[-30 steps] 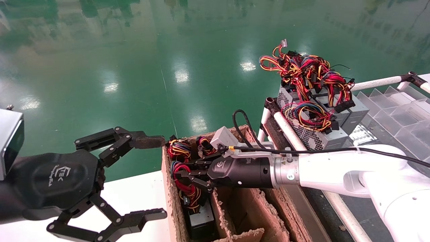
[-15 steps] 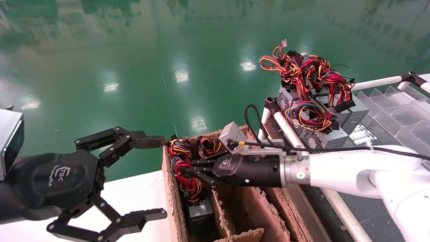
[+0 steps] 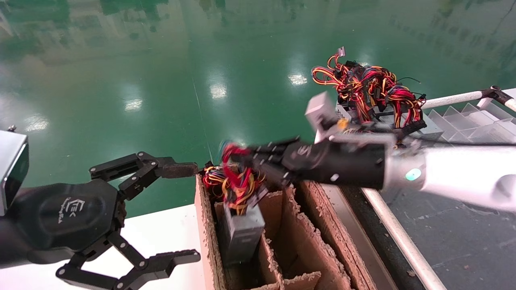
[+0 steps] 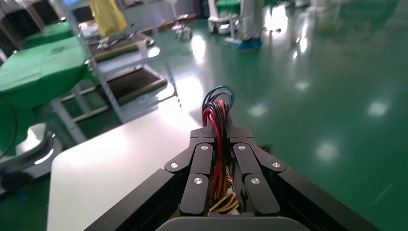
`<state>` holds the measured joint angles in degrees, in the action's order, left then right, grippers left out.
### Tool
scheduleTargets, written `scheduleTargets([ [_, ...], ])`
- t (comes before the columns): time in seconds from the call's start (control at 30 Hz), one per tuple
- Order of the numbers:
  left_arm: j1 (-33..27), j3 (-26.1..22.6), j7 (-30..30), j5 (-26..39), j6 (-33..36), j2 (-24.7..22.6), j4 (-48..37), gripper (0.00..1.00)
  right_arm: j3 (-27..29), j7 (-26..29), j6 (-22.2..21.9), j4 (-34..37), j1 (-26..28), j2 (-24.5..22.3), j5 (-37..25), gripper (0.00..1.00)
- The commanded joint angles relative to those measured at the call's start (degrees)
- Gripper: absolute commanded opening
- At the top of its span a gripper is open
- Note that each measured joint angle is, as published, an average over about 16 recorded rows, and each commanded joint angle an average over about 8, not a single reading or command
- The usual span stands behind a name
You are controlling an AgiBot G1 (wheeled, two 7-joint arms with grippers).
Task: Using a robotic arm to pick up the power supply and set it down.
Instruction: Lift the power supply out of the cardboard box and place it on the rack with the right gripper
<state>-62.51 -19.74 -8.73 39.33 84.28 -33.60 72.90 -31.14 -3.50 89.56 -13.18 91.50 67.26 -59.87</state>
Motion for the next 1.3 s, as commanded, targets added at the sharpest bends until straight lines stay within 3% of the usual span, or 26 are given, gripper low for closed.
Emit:
scheduleTargets([
  [0.03,0.0,0.0,0.0,0.0,0.0,0.0,0.0,1.0,0.43,1.0,0.4,-0.83,0.75,-1.28,0.73,0.0],
  [0.33,0.0,-0.01,0.01,-0.01,0.0,0.0,0.0,1.0,3.11,5.75,-1.28,-8.6,5.06,-8.15,4.55,0.0],
  [0.6,0.0,-0.02,0.01,-0.01,-0.01,0.01,0.0,1.0,4.72,8.46,-4.1,-12.32,11.59,-11.35,5.38,0.0],
  [0.9,-0.01,-0.03,0.01,-0.02,-0.01,0.01,0.0,1.0,5.21,9.1,-7.31,-7.5,20.45,-14.73,3.71,0.0],
  [1.3,-0.01,-0.04,0.02,-0.03,-0.02,0.02,0.0,1.0,5.33,7.47,-8.17,0.71,28.25,-23.91,1.6,0.0],
])
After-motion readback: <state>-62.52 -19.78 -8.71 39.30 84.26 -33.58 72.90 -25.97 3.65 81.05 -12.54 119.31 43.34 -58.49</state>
